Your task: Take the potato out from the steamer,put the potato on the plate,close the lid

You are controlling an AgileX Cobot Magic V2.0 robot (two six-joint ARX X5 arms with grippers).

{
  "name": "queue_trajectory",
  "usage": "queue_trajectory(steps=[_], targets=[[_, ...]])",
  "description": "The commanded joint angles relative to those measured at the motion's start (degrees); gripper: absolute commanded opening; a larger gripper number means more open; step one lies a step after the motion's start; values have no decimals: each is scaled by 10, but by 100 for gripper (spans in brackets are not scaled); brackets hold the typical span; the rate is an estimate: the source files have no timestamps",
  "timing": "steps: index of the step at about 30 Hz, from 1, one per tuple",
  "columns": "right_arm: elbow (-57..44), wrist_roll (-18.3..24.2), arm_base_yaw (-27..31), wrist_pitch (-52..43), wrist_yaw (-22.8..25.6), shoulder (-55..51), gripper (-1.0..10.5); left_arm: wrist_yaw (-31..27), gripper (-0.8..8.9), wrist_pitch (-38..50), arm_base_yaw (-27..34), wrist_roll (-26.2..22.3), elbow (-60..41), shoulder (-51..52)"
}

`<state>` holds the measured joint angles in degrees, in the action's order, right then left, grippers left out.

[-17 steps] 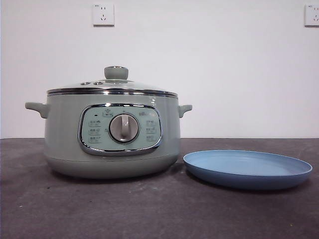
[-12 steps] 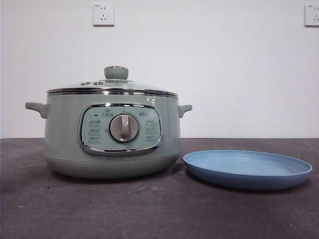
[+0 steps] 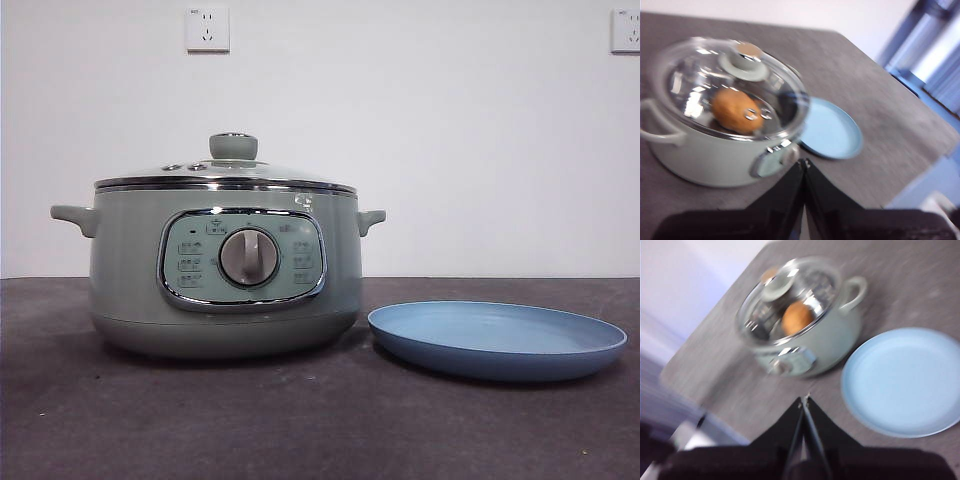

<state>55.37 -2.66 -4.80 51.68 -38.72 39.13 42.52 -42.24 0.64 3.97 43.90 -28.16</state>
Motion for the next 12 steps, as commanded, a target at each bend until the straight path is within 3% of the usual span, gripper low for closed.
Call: queue_trajectory(steps=[1,5,9,10,12], targets=[[40,67,-13,55,-21,33,-11,31,-9,-37,1,-57,22,-19],[75,101,-31,106,-23,64,-11,43,-8,-73,0,-72,43,-34],[76,100,-37,105,-23,68,6,42,16,-73,0,-70,46,-34],[76,100,-37,105,-23,68,8,42,66,-73,0,-70,46,-34],[76,100,-37,102,-23,68,92,42,317,-73,0,-70,46,-34]])
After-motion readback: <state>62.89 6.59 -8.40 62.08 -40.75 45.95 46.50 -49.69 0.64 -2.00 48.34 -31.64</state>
